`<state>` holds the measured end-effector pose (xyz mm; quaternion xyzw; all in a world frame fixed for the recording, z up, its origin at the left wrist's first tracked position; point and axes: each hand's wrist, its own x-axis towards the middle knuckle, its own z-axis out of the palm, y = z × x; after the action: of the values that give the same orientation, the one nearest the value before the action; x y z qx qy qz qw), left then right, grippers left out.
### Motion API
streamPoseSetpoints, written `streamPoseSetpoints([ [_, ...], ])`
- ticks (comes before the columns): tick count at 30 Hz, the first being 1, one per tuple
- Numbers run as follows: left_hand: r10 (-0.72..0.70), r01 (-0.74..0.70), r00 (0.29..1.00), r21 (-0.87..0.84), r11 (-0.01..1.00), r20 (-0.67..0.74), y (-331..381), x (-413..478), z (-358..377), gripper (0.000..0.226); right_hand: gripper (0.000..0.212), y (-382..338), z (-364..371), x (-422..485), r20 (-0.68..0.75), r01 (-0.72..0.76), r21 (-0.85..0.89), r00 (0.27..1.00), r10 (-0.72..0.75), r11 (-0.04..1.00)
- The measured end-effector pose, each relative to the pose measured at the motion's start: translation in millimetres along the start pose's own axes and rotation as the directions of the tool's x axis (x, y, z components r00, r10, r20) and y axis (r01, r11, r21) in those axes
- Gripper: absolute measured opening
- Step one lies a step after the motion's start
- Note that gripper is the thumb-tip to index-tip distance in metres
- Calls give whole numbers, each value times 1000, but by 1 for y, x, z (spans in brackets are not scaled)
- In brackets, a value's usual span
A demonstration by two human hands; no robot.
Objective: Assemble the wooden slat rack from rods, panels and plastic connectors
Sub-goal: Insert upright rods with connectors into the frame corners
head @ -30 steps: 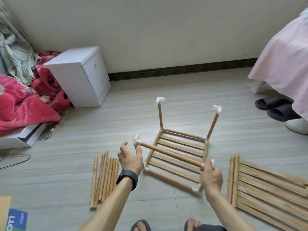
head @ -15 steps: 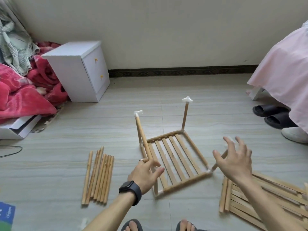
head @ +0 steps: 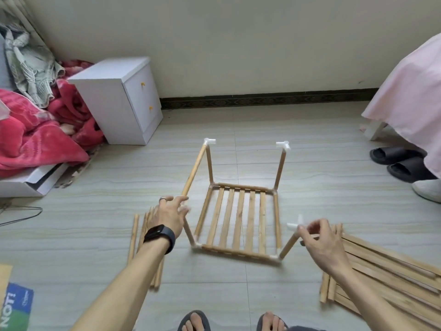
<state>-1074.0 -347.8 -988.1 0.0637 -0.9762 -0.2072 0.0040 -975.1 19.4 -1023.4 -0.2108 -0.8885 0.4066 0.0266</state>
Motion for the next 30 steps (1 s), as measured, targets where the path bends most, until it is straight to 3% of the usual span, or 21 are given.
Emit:
streamPoseSetpoints([
  [3, 77, -71, 987, 43, 997, -144, 22, -9, 3, 50, 36, -23, 23, -19, 203, -11, 90, 979, -7, 996],
  [6, 212, -209, 977, -189, 959, -5, 46, -35, 14, 47, 38, -48, 47, -31, 334, -28, 175, 942, -33, 984],
  [9, 138, 10, 953, -481, 876, 270, 55, -67, 34, 50, 32, -72, 71, -45, 447, -23, 244, 890, -92, 969],
  [12, -20, 301, 911, -630, 716, 413, 47, -94, 50, 54, 37, -83, 82, -47, 616, -131, 314, 782, -97, 940],
  [14, -83, 395, 888, -660, 639, 451, 36, -105, 55, 43, 27, -80, 77, -35, 556, -62, 290, 823, -115, 955],
  [16, -94, 407, 887, -669, 622, 452, 27, -105, 56, 31, 20, -73, 62, -8, 309, 74, 193, 942, -132, 978],
  [18, -84, 374, 901, -661, 651, 427, 22, -97, 53, 27, 39, -67, 45, 27, 20, 98, 73, 995, -99, 993],
  [20, -55, 335, 908, -644, 688, 415, 16, -86, 50, 29, 59, -58, 34, 64, -162, 40, -10, 986, -41, 999],
  [21, -49, 319, 913, -635, 703, 404, 12, -79, 49, 30, 67, -54, 29, 81, -174, -2, -17, 985, -1, 1000],
  [23, -53, 296, 921, -605, 739, 385, 3, -67, 49, 33, 70, -51, 22, 106, -47, -81, 99, 995, 86, 992],
  [26, -76, 282, 934, -589, 758, 349, -8, -46, 47, 42, 46, -49, 20, 119, 193, -170, 247, 973, 123, 954],
  [28, -131, 306, 940, -605, 736, 315, -15, -32, 47, 36, 35, -43, 23, 111, 176, -171, 257, 976, 128, 951],
  [30, -200, 341, 938, -648, 682, 283, -22, -19, 47, 26, 37, -34, 28, 91, 118, -161, 277, 984, 133, 947],
])
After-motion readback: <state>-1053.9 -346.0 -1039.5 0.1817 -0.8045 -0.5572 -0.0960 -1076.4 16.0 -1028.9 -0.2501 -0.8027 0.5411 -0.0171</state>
